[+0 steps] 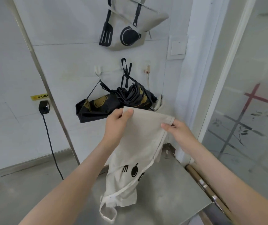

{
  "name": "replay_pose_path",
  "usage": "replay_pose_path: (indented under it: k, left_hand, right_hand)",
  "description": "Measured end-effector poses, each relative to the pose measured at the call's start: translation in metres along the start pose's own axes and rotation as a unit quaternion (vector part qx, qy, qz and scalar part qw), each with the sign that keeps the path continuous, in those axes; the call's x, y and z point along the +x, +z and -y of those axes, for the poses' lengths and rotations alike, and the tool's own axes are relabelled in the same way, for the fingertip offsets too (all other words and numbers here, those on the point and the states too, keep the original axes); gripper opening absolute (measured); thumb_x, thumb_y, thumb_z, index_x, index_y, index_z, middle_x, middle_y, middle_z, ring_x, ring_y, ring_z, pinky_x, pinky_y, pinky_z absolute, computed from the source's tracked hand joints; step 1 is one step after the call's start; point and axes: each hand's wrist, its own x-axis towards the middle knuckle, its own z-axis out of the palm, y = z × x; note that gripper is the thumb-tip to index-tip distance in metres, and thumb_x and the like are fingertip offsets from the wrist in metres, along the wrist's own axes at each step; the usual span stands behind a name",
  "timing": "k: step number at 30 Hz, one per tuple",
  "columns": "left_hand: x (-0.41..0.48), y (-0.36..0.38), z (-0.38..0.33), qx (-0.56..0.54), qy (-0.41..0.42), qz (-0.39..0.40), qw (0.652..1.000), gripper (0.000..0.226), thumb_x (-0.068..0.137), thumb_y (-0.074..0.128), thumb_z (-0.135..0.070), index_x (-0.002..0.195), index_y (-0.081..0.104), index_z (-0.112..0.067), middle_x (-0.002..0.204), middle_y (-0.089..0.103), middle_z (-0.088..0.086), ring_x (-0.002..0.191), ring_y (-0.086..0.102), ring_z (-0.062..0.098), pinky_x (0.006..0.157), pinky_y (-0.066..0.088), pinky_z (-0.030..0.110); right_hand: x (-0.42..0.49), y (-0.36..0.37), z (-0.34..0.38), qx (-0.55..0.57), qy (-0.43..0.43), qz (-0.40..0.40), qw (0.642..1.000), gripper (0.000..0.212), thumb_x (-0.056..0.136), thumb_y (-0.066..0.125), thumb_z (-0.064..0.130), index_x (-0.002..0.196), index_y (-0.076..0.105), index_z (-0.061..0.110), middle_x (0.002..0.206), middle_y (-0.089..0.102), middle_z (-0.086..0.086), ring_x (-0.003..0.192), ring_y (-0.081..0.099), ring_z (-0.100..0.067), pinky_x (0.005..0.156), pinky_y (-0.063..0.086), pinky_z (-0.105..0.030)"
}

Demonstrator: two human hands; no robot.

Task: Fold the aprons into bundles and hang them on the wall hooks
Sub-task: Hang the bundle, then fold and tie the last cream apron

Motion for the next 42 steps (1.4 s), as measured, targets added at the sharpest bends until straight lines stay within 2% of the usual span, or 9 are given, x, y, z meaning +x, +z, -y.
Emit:
replay_pose_path:
  k: [4, 6, 11, 19, 24, 28, 31, 34, 42]
  left_hand:
    - [-0.004, 0.009, -0.006, 0.008, 0.054, -0.068, 0.996, 0.037, 0.088, 0.066, -0.029, 0.083, 0.060, 0.007, 0.097, 0.044, -0.006, 0.086, 0.047, -0.004, 0.076, 0.040, 0.012]
    - [-0.004, 0.010, -0.006, -0.021, 0.067, -0.087, 0.994, 0.029, 0.086, 0.068, -0.029, 0.080, 0.065, 0.000, 0.105, 0.046, -0.011, 0.103, 0.048, 0.003, 0.083, 0.041, 0.018]
    - [-0.005, 0.008, -0.014, -0.107, 0.082, -0.035, 0.990, 0.006, 0.092, 0.062, -0.019, 0.091, 0.068, -0.017, 0.098, 0.063, -0.008, 0.091, 0.058, 0.005, 0.081, 0.046, 0.023]
    - [-0.012, 0.015, -0.016, -0.117, 0.098, 0.006, 0.988, 0.034, 0.092, 0.060, -0.007, 0.121, 0.050, -0.023, 0.110, 0.063, -0.012, 0.099, 0.063, 0.003, 0.079, 0.053, 0.022]
    - [-0.013, 0.018, -0.017, -0.171, 0.082, -0.007, 0.982, 0.033, 0.094, 0.054, -0.002, 0.122, 0.047, -0.017, 0.090, 0.067, -0.027, 0.086, 0.065, -0.003, 0.073, 0.053, 0.019]
    - [-0.011, 0.015, -0.013, -0.187, 0.073, -0.011, 0.980, 0.033, 0.093, 0.056, -0.002, 0.121, 0.050, -0.019, 0.099, 0.066, -0.018, 0.095, 0.065, 0.007, 0.080, 0.056, 0.028]
    - [-0.011, 0.013, -0.009, -0.180, 0.066, -0.006, 0.981, 0.041, 0.091, 0.060, -0.003, 0.124, 0.045, -0.022, 0.114, 0.063, -0.001, 0.104, 0.064, 0.019, 0.085, 0.056, 0.039]
    - [-0.014, 0.008, -0.002, -0.188, 0.002, -0.008, 0.982, 0.063, 0.082, 0.072, -0.009, 0.127, 0.030, -0.025, 0.114, 0.061, 0.001, 0.099, 0.065, 0.016, 0.079, 0.057, 0.031]
    - [-0.030, -0.008, 0.025, -0.081, -0.158, 0.219, 0.959, 0.027, 0.083, 0.067, -0.027, 0.105, 0.068, -0.012, 0.103, 0.074, -0.001, 0.098, 0.069, 0.016, 0.077, 0.055, 0.022]
  right_hand:
    - [0.008, -0.002, 0.007, 0.002, -0.050, -0.080, 0.996, 0.008, 0.090, 0.064, 0.018, 0.093, 0.068, 0.025, 0.130, 0.046, 0.005, 0.121, 0.049, -0.015, 0.107, 0.037, -0.032]
    - [0.010, -0.005, 0.014, 0.013, -0.078, -0.083, 0.993, 0.008, 0.090, 0.064, 0.017, 0.091, 0.070, 0.022, 0.135, 0.043, 0.010, 0.125, 0.045, -0.011, 0.107, 0.035, -0.030]
    - [0.007, -0.007, 0.028, 0.100, -0.109, -0.069, 0.987, 0.014, 0.091, 0.061, 0.010, 0.100, 0.071, 0.016, 0.109, 0.071, 0.004, 0.104, 0.066, -0.011, 0.092, 0.050, -0.028]
    - [0.003, 0.003, 0.035, 0.169, -0.127, -0.059, 0.976, 0.020, 0.091, 0.058, 0.000, 0.104, 0.062, 0.014, 0.101, 0.072, -0.002, 0.097, 0.068, -0.017, 0.086, 0.054, -0.031]
    - [0.001, 0.000, 0.017, 0.173, -0.027, 0.005, 0.985, 0.057, 0.082, 0.068, 0.001, 0.122, 0.032, 0.020, 0.113, 0.062, -0.007, 0.094, 0.068, -0.016, 0.078, 0.056, -0.031]
    - [-0.007, -0.001, -0.014, 0.098, 0.103, 0.159, 0.977, 0.075, 0.063, 0.087, 0.035, 0.125, 0.056, 0.006, 0.119, 0.067, -0.012, 0.109, 0.065, -0.026, 0.096, 0.051, -0.042]
    - [-0.011, 0.006, -0.028, 0.125, 0.109, 0.141, 0.976, 0.058, 0.065, 0.081, 0.044, 0.108, 0.068, 0.006, 0.114, 0.069, -0.013, 0.108, 0.066, -0.026, 0.094, 0.053, -0.035]
    - [-0.009, 0.010, -0.024, 0.154, 0.099, 0.077, 0.980, 0.029, 0.087, 0.060, 0.031, 0.103, 0.067, 0.007, 0.104, 0.073, -0.009, 0.096, 0.070, -0.022, 0.080, 0.057, -0.030]
    - [-0.006, 0.002, 0.002, 0.188, 0.044, 0.027, 0.981, 0.038, 0.085, 0.056, 0.035, 0.109, 0.065, 0.007, 0.105, 0.073, -0.006, 0.098, 0.069, -0.017, 0.078, 0.057, -0.024]
